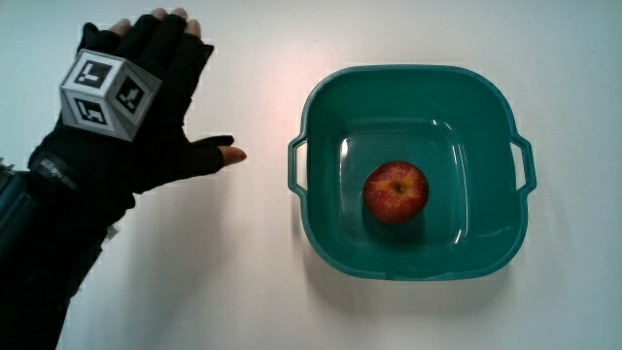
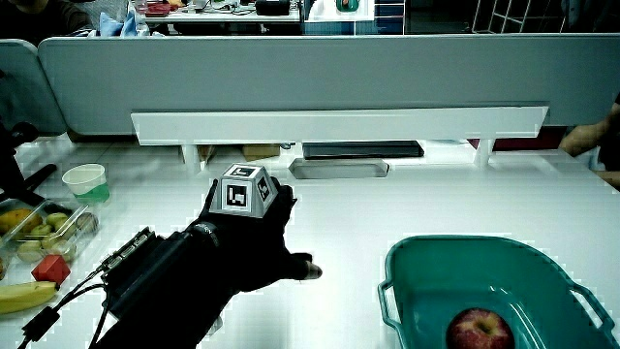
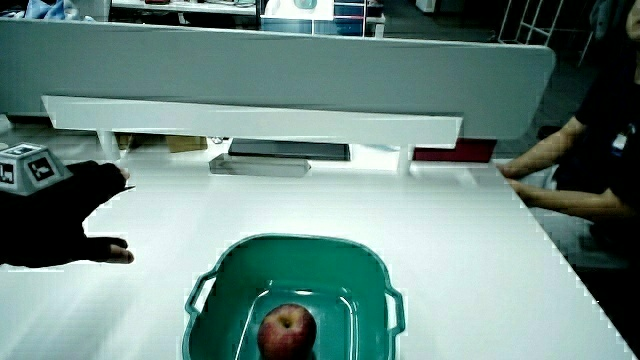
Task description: Pick apple from plate
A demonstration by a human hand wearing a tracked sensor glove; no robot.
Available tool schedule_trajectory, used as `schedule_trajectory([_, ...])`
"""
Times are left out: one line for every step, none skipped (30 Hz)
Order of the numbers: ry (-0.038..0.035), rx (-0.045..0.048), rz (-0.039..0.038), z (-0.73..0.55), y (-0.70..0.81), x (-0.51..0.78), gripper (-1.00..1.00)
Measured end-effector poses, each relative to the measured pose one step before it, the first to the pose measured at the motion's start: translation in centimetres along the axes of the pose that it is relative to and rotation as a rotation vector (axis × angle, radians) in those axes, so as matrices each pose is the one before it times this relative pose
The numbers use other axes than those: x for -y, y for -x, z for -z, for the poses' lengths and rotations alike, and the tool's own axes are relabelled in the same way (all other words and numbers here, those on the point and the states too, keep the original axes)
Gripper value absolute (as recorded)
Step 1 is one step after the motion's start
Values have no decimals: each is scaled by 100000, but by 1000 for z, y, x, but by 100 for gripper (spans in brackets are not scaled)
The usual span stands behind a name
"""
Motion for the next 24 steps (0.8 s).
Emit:
schedule_trajectory([3385,6760,219,721,181,-287,0])
schedule_trajectory([-1542,-3734,2999,-337,-505,135,0])
schedule_trajectory([1566,2204,476,-71,-188,11,0])
schedule_trajectory([-4168,-6534,-196,-120,-348,105,0])
schedule_trajectory([2355,6095,-460,526,101,-216,0])
schedule_trajectory([-1046,-1106,2271,-245,-420,76,0])
schedule_trajectory([1240,5333,-1939,422,64,-167,0])
schedule_trajectory([-382,-1182,4285,-218,-442,-23,0])
schedule_trajectory([-382,-1182,4285,-223,-438,-42,0])
schedule_trajectory([-935,4219,-3900,360,-2,-126,0])
schedule_trajectory([166,519,829,-95,-398,7,0])
schedule_trajectory([1568,2337,499,94,-288,-63,0])
schedule_trajectory([1291,1952,1492,419,-12,-270,0])
schedule_trajectory([-2739,-6705,-1434,-562,-750,249,0])
schedule_trajectory([3661,5451,2771,334,-162,-207,0])
schedule_trajectory([673,488,2387,-581,-600,176,0])
schedule_trajectory([-727,1441,2447,750,297,-462,0])
schedule_trajectory([1409,5871,-1374,447,-30,-189,0])
schedule_trajectory([-148,-404,460,235,-196,-196,0])
schedule_trajectory([-700,-11090,7664,-237,-562,-132,0])
schedule_trajectory([523,5977,-2715,294,-248,-88,0])
schedule_trajectory([830,-1264,-2234,-150,-446,71,0])
schedule_trajectory([1775,5362,-1077,573,10,-259,0])
schedule_trajectory([-2407,-4039,4675,388,-155,-319,0])
